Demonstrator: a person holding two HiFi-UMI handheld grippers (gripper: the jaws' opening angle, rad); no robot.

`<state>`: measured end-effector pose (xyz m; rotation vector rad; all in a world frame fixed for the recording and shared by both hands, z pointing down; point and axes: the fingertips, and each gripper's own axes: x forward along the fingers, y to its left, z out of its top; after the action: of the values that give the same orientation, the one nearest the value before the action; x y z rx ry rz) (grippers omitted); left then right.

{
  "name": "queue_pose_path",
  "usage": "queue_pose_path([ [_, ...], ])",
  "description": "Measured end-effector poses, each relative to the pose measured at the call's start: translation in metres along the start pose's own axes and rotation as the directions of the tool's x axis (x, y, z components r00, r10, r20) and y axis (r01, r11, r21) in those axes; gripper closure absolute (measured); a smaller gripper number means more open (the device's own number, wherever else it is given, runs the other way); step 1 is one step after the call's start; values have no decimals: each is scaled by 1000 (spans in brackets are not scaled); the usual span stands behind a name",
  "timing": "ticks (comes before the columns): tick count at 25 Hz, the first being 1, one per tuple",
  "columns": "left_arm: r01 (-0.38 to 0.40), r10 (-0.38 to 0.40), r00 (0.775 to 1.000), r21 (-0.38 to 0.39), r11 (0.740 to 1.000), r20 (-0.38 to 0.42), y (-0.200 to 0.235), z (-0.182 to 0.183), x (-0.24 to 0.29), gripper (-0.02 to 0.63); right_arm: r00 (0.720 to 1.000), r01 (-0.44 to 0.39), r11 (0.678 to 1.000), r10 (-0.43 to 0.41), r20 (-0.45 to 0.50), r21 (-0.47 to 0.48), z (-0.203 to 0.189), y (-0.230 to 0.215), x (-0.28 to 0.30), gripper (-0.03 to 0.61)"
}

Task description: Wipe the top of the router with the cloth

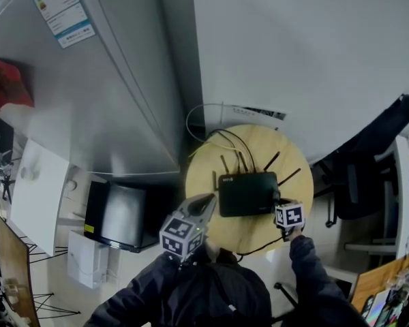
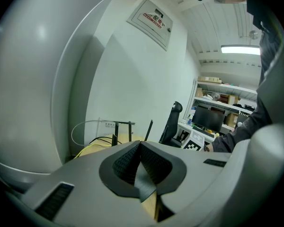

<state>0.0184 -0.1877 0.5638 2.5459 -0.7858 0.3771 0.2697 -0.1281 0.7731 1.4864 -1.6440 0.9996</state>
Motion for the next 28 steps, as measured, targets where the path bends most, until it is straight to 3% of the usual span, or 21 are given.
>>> queue_pose_path([
  [6,-10,10,1000,-3,1000,6,2,0,-5,612,989,-134,988,138,45,-77,21,98,3,505],
  [14,-18,18,1000,-6,1000,12,3,-1,-14,612,958,-282,939,288,2,-194,21,213,14,505],
  [19,-26,26,1000,-7,1000,12,8,-1,-19,612,951,-309,930,309,-33,-198,13,228,21,505],
  [28,-6,6,1000,-5,1000,12,6,0,-14,612,963,-268,948,264,-44,-170,5,185,14,505],
])
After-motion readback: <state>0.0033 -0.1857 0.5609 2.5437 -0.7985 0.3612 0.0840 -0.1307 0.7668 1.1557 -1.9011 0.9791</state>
